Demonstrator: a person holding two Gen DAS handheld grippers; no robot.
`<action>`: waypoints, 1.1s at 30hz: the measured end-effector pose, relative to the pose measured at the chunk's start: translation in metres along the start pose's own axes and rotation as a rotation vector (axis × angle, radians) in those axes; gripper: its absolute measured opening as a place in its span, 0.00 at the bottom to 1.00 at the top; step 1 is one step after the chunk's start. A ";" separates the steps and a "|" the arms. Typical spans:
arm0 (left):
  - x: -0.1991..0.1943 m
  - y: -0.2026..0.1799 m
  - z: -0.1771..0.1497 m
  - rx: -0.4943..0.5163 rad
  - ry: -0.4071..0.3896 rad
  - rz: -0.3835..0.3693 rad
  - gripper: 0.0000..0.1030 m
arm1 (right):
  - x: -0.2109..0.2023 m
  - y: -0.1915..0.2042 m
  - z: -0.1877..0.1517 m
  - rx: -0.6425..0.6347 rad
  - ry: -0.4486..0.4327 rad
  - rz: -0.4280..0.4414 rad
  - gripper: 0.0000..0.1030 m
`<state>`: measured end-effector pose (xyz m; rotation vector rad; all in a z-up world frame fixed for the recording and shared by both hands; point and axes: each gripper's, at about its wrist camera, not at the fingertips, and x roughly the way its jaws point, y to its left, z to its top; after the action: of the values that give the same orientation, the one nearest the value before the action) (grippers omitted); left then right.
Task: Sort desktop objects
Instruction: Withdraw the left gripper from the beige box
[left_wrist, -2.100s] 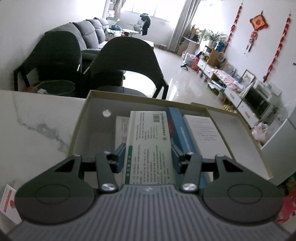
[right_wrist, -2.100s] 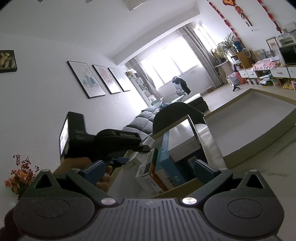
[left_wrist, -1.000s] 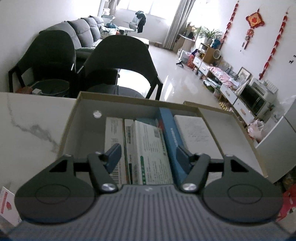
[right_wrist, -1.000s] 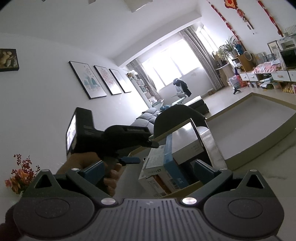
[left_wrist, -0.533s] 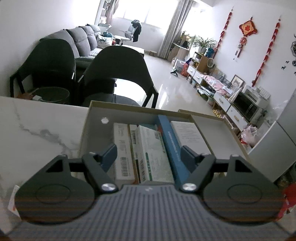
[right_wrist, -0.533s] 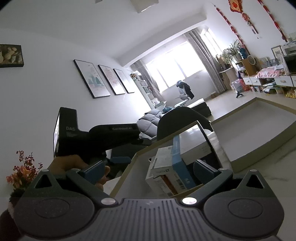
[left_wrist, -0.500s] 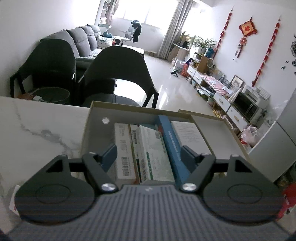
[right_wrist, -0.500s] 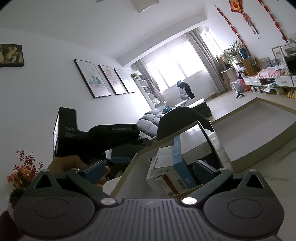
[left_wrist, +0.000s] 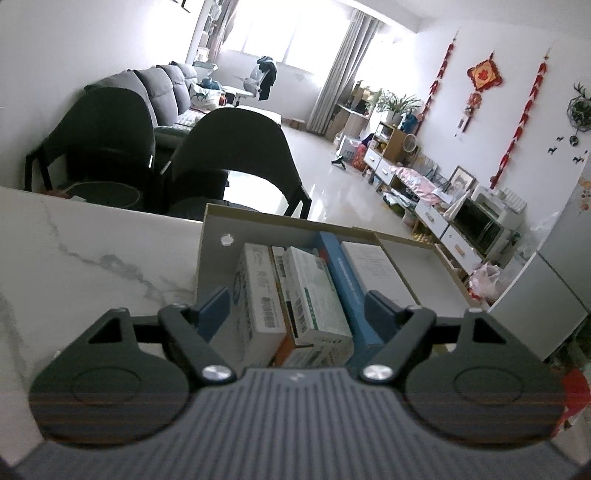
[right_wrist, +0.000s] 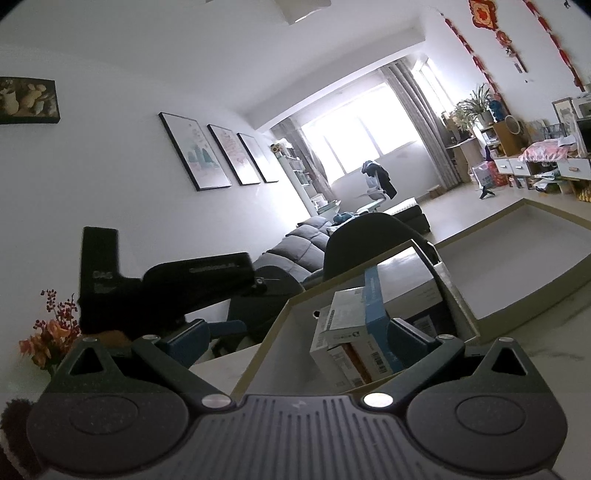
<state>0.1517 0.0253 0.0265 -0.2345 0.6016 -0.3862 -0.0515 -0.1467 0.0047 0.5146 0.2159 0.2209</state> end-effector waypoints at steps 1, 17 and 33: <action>-0.002 0.001 -0.001 -0.002 -0.003 -0.005 0.79 | 0.000 0.001 -0.001 -0.002 0.001 0.001 0.99; -0.039 0.032 -0.022 -0.054 -0.063 -0.030 0.83 | 0.010 0.018 -0.010 -0.024 0.033 0.022 0.99; -0.067 0.066 -0.046 -0.121 -0.082 -0.023 0.92 | 0.024 0.027 -0.020 -0.035 0.079 0.033 0.99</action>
<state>0.0923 0.1085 0.0016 -0.3720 0.5428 -0.3606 -0.0385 -0.1085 -0.0026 0.4755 0.2804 0.2770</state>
